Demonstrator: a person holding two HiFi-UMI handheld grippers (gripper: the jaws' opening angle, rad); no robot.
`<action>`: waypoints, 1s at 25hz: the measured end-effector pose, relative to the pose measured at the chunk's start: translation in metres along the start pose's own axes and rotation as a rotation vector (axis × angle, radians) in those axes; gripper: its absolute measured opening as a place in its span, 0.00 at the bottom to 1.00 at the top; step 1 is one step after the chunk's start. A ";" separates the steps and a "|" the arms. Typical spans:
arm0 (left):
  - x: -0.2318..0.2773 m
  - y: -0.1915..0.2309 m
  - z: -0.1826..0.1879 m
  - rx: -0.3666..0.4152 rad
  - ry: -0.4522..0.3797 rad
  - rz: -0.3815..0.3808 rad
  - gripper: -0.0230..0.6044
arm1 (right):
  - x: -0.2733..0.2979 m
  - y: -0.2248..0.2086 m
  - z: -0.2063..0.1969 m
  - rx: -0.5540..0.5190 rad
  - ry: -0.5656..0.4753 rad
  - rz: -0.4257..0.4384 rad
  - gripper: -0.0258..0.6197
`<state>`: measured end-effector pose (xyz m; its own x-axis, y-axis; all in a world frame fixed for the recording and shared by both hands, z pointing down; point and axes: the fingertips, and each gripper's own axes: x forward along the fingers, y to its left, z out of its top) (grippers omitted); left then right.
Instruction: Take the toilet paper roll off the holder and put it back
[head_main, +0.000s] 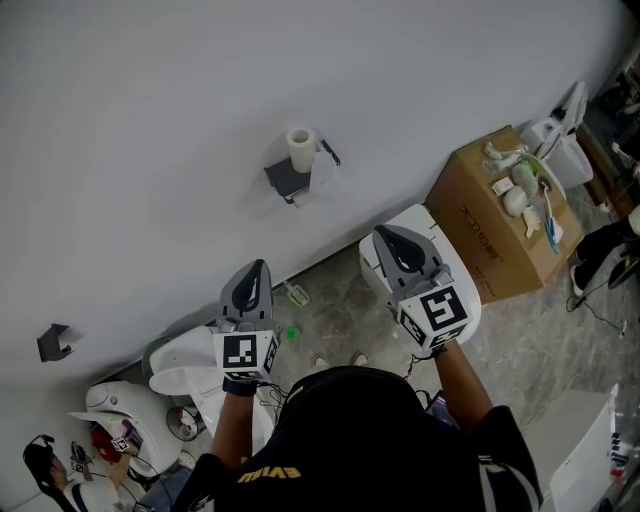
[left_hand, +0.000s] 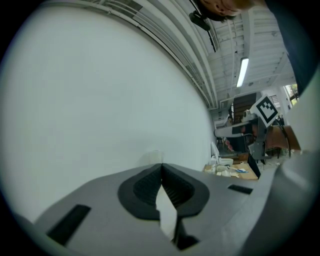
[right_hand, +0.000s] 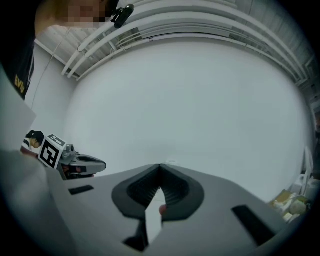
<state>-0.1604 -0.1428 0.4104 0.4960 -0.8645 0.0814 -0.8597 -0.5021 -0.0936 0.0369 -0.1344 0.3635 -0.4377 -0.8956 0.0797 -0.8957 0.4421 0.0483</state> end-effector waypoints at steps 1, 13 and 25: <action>0.000 0.000 0.000 0.001 0.000 -0.001 0.05 | 0.001 0.001 -0.001 0.000 0.004 0.006 0.03; 0.003 -0.001 0.000 0.006 0.002 0.001 0.05 | 0.003 0.003 -0.005 -0.005 0.012 0.027 0.03; 0.000 -0.001 0.000 0.002 -0.002 0.004 0.05 | -0.002 0.005 -0.005 -0.012 0.021 0.022 0.03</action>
<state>-0.1596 -0.1423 0.4102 0.4929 -0.8665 0.0788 -0.8614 -0.4988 -0.0957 0.0337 -0.1307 0.3688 -0.4555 -0.8844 0.1020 -0.8847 0.4624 0.0586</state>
